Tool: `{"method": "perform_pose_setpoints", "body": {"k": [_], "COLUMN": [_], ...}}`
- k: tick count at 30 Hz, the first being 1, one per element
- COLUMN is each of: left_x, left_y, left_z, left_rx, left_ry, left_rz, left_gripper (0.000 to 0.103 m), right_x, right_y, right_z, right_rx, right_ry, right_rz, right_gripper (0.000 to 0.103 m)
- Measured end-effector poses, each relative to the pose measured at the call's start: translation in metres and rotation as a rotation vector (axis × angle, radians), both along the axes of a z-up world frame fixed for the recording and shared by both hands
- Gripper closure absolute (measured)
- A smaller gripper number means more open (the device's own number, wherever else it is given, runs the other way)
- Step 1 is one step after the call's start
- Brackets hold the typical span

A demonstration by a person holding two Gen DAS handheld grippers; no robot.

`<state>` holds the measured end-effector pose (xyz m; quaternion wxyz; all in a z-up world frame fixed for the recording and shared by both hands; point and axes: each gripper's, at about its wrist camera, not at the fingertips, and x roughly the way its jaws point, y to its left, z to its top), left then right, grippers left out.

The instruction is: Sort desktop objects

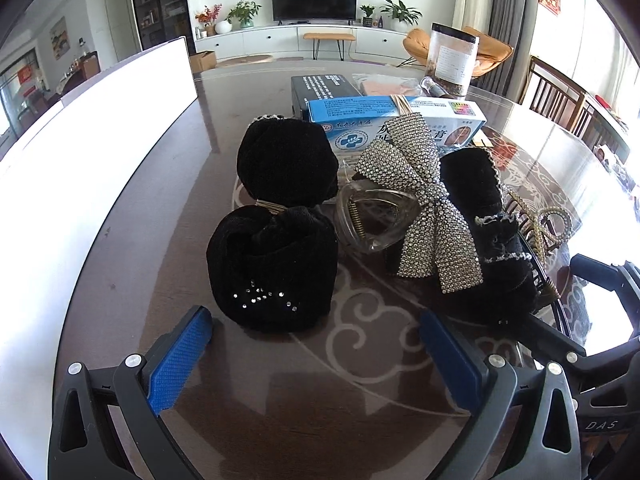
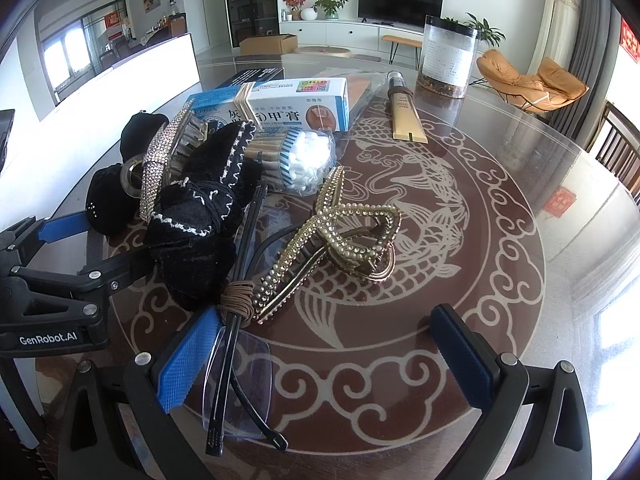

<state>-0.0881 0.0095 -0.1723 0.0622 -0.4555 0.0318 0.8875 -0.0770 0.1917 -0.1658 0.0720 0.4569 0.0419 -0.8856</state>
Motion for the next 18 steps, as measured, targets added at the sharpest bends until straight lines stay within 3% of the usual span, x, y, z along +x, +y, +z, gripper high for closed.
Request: {"method": "perform_pose_setpoints", "body": {"k": [18], "left_x": [0.0], "left_y": [0.0001], "left_z": [0.0], "left_rx": [0.0], "left_ry": [0.0], "left_rz": [-0.001], "left_gripper": [0.0], "right_x": [-0.0013], "right_y": [0.0001], "right_z": [-0.0003], "right_rx": [-0.002], "right_ry": [0.001], "right_rz": [0.0], "right_gripper": [0.0]}}
